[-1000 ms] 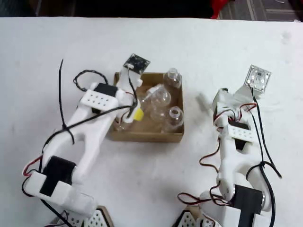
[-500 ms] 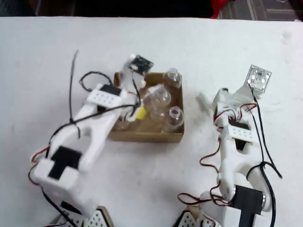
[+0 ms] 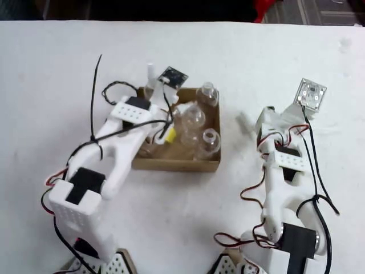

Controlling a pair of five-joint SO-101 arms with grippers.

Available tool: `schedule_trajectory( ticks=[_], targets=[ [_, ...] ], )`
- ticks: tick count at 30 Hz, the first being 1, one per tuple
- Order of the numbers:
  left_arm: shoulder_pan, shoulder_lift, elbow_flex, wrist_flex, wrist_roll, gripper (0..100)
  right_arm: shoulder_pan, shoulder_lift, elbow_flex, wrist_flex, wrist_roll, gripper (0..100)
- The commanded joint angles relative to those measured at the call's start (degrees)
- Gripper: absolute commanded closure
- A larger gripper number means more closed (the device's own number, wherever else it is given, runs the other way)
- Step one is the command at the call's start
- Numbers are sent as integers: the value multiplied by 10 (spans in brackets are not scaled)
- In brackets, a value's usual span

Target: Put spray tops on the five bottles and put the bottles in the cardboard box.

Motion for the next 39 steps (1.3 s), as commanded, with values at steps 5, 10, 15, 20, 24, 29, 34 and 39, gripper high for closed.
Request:
schedule_trajectory(
  ticks=[5, 10, 15, 20, 24, 29, 34, 39],
  targets=[
    [7, -19, -18, 2, -4, 871, -5, -1, -4, -14, 8, 850],
    [7, -83, 12, 1, -4, 872, -5, -1, -4, -14, 8, 850],
    [15, -144, 76, -46, -4, 872, -5, -1, -4, -14, 8, 850],
    [22, -197, 140, -90, -4, 873, -5, -1, -4, -14, 8, 850],
    [22, -251, 186, -114, -3, 873, -5, -1, -4, -14, 8, 850],
    [22, -325, 246, -153, -3, 886, -5, -1, -4, -14, 8, 850],
    [22, -364, 278, -174, -3, 898, -5, -1, -4, -14, 8, 850],
    [22, -371, 282, -174, -3, 899, -5, -1, -4, -14, 8, 850]
  ],
)
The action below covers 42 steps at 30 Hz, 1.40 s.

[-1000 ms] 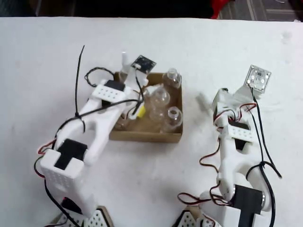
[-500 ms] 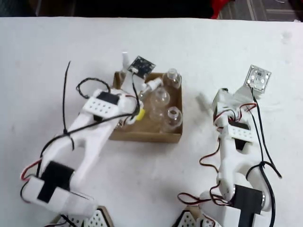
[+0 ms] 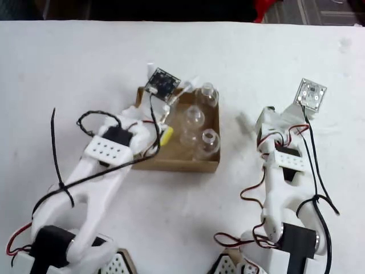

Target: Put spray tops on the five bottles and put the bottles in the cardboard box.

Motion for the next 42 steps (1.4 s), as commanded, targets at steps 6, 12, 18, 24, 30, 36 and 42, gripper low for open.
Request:
schedule_trajectory(
  ticks=[6, 12, 18, 24, 30, 36, 42],
  targets=[
    [7, -32, -6, -28, -1, 902, -5, -1, -4, -14, 8, 850],
    [8, -34, -11, -38, 31, 902, -5, -1, -4, -14, 8, 850],
    [40, -92, -4, -34, 30, 902, -5, -1, -4, -14, 8, 850],
    [73, -205, -4, -20, 30, 902, -2, -2, -4, -14, 8, 850],
    [72, -257, -4, 15, 32, 902, -2, -2, -4, -14, 8, 850],
    [73, -367, 17, 37, 35, 902, -3, -2, -4, -14, 8, 850],
    [71, -564, 190, -80, 47, 936, -5, -6, -4, -9, 9, 850]
  ],
)
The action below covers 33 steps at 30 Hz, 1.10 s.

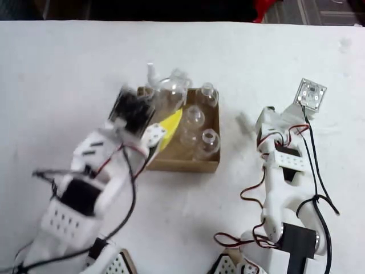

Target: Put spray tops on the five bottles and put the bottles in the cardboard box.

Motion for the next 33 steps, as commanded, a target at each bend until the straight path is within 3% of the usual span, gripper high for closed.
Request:
schedule_trajectory(
  ticks=[1, 5, 12, 14, 17, 23, 28, 33],
  targets=[
    [6, -168, 131, -109, 4, 936, -5, -6, -4, -9, 9, 850],
    [6, -270, 229, -151, 2, 936, -5, -5, -4, -9, 9, 850],
    [11, -365, 250, -55, 1, 935, 0, -23, -15, 18, 9, 850],
    [11, -386, 258, -39, 1, 935, 0, -63, -52, 102, 11, 851],
    [10, -419, 297, -39, 0, 935, -30, -145, -155, 314, 51, 851],
    [9, -455, 357, -77, -42, 936, -168, -226, -449, 665, 220, 851],
    [7, -455, 362, -79, -48, 936, -255, -180, -643, 844, 232, 851],
    [6, -454, 363, -78, -68, 936, -397, -117, -825, 964, 232, 851]
  ],
)
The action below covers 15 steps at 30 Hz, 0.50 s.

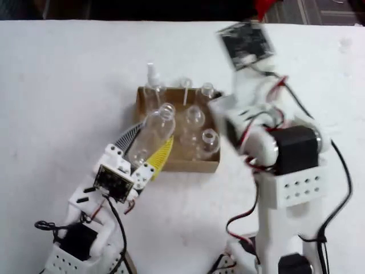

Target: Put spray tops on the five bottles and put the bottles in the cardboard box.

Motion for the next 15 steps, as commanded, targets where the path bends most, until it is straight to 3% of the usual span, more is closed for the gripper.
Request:
schedule_trajectory(
  ticks=[1, 5, 9, 15],
  targets=[
    [2, -8, 3, -18, -47, 936, -98, 28, -137, 50, 8, 850],
    [2, -8, 32, -48, -88, 937, -171, 34, -132, 51, 8, 844],
    [2, -8, 54, -93, -91, 980, -196, 31, -91, 51, 2, 783],
    [2, -8, 56, -97, -91, 976, -197, 32, -79, 51, -101, 763]
  ],
)
